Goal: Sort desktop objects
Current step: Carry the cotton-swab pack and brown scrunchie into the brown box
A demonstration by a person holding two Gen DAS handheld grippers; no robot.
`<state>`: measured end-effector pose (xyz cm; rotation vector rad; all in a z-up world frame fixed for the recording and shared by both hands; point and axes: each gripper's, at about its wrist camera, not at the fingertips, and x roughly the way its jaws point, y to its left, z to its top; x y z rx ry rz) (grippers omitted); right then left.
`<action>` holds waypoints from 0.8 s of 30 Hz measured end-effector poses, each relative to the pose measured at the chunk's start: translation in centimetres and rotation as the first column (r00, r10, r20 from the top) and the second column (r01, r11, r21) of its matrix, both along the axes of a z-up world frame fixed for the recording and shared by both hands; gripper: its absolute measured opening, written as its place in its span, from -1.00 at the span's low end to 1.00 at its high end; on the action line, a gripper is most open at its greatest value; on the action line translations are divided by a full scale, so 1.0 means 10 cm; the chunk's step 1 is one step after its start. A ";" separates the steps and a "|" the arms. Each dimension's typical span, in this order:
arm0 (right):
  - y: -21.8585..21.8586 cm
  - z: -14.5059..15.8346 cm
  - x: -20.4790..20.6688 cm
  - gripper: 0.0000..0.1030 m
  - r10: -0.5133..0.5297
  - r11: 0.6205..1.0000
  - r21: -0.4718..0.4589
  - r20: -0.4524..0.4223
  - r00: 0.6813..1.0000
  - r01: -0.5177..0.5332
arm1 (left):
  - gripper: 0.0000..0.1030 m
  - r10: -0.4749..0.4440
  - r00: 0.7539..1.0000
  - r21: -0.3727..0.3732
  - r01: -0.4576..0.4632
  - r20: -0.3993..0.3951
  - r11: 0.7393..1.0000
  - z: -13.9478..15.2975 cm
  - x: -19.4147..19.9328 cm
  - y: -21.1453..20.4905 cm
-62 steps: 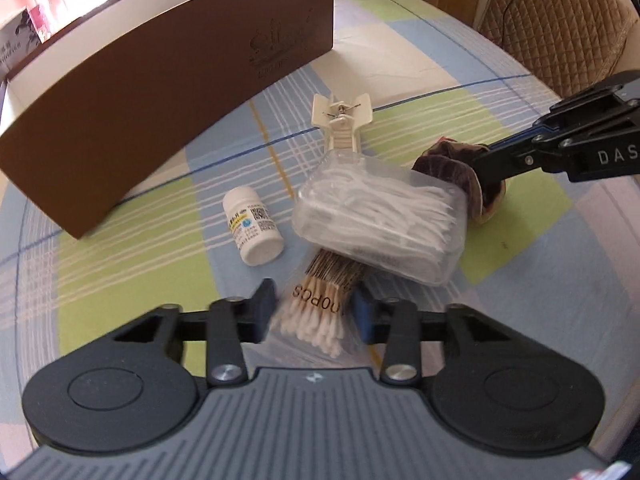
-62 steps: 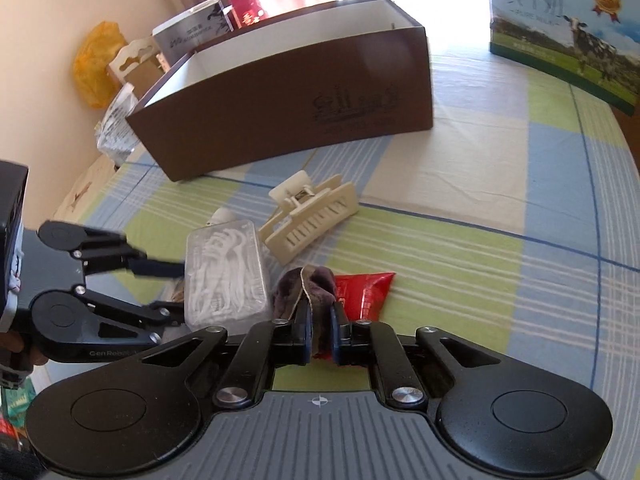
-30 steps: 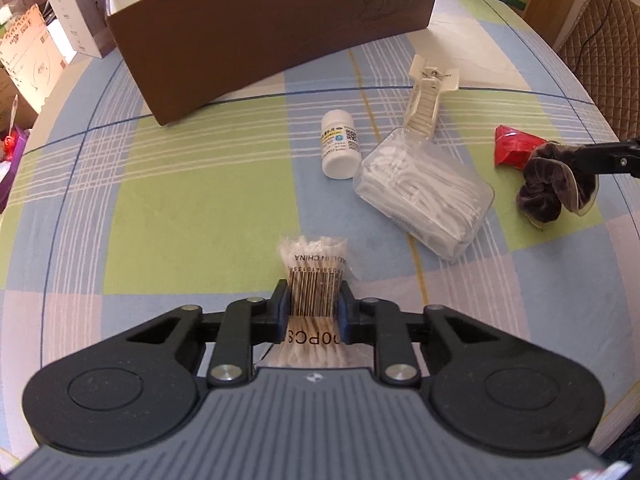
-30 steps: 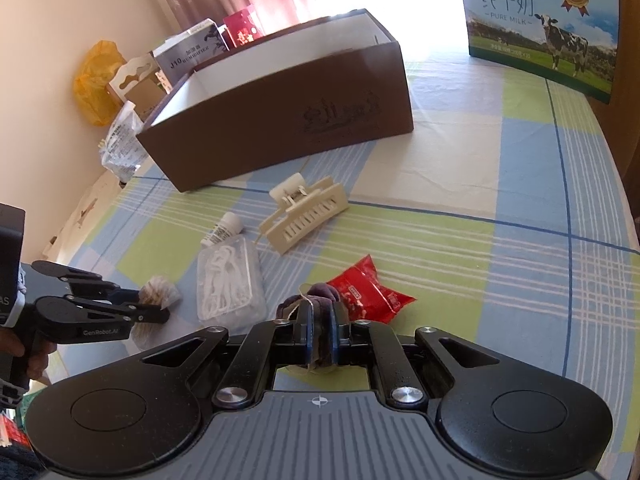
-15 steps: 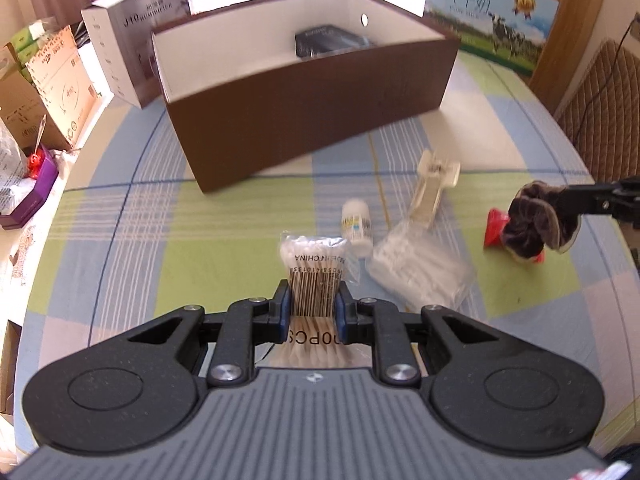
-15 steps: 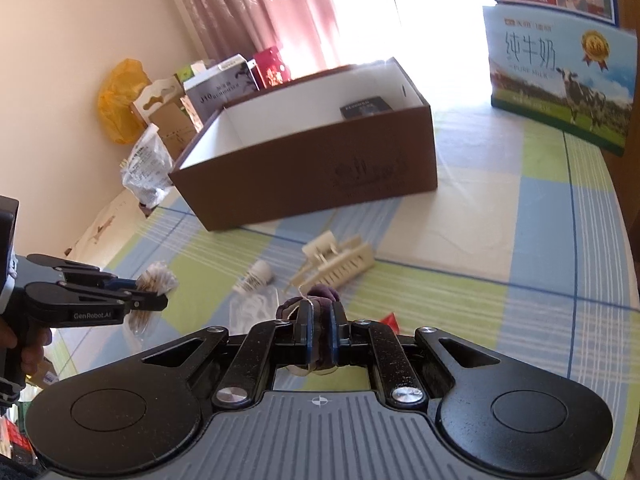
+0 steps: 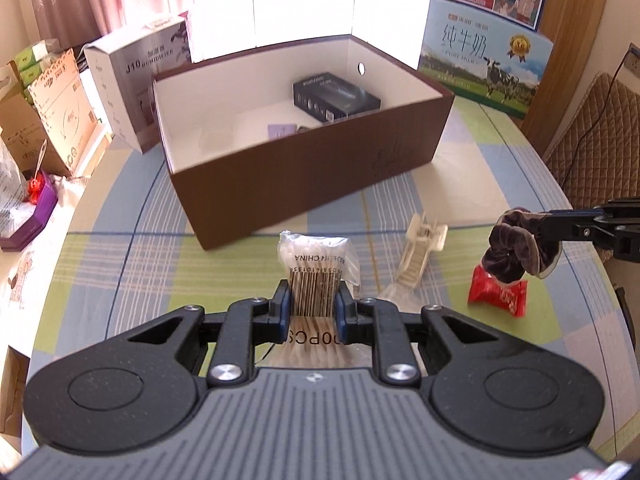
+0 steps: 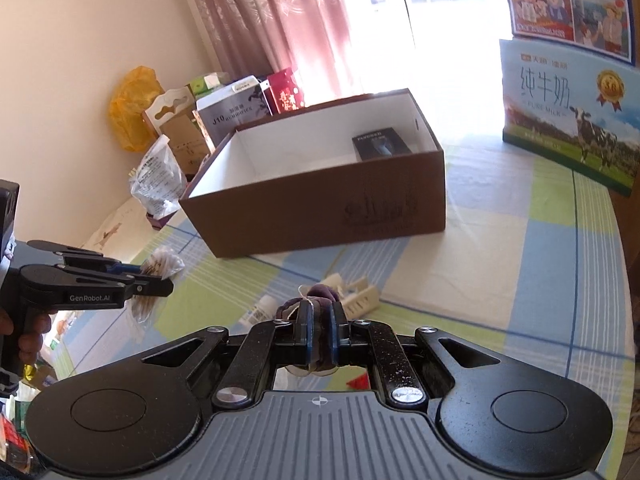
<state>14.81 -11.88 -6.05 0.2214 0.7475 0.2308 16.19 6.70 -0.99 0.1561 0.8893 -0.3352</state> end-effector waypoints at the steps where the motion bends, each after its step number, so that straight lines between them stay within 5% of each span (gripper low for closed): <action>1: 0.00 0.02 0.02 -0.90 0.003 1.000 -0.001 0.004 1.000 -0.003 | -0.66 0.000 1.000 -0.001 0.000 0.006 1.000 0.02 0.02 -0.01; 24: -0.21 0.56 1.17 -0.91 0.032 0.999 -0.007 0.141 0.989 -0.032 | -0.66 0.048 0.993 -0.022 -0.046 0.112 0.999 0.40 1.08 0.00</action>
